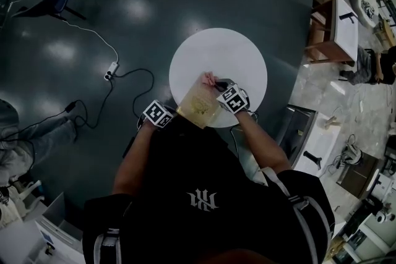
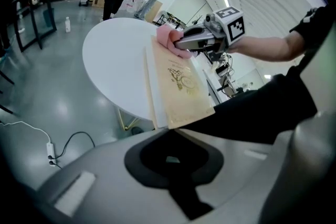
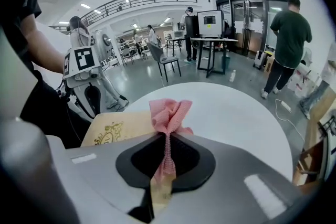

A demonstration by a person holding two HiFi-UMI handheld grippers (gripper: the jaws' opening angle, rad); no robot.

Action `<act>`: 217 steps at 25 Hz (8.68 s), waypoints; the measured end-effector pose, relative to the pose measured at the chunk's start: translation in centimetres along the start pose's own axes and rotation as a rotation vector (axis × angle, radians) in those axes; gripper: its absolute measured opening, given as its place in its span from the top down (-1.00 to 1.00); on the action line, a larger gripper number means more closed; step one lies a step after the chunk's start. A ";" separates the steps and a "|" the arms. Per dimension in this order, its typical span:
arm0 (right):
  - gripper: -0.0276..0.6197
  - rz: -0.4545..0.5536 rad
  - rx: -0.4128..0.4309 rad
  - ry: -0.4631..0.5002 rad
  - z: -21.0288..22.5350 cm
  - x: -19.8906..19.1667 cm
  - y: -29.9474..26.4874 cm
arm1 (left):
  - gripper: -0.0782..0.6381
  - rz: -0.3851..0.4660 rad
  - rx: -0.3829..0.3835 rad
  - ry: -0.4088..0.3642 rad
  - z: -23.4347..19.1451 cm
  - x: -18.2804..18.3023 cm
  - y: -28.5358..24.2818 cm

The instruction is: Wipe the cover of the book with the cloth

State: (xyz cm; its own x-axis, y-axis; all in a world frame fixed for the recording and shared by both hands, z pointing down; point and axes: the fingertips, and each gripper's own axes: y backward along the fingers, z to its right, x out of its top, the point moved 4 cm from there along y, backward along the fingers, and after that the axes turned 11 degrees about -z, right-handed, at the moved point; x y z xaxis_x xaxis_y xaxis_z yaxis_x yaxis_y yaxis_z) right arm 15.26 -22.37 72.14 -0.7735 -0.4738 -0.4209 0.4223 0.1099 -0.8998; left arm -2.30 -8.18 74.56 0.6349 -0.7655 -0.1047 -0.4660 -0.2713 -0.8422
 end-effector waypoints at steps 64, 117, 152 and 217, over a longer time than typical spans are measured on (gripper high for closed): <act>0.84 -0.024 0.086 -0.003 -4.3 -4.7 0.8 | 0.72 -0.019 0.017 -0.006 0.4 0.0 0.1; 0.84 -0.017 0.298 0.100 -13.8 -8.5 0.6 | 0.72 0.040 0.028 0.017 -3.0 0.5 3.9; 0.84 0.211 -0.303 -0.348 2.0 -6.4 10.6 | 0.72 0.035 0.032 -0.353 -1.6 7.9 7.7; 0.85 1.245 -0.744 -0.337 -57.9 1.9 40.5 | 0.77 0.642 -0.673 -1.234 37.7 -18.1 31.8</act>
State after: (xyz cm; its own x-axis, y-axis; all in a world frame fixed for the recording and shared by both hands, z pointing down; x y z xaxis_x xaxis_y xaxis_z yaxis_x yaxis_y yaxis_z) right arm 3.55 31.77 28.23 0.0802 0.0935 -0.9924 0.3013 0.9467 0.1136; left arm -5.40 19.07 29.73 0.1654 -0.0029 -0.9862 -0.8177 -0.5595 -0.1354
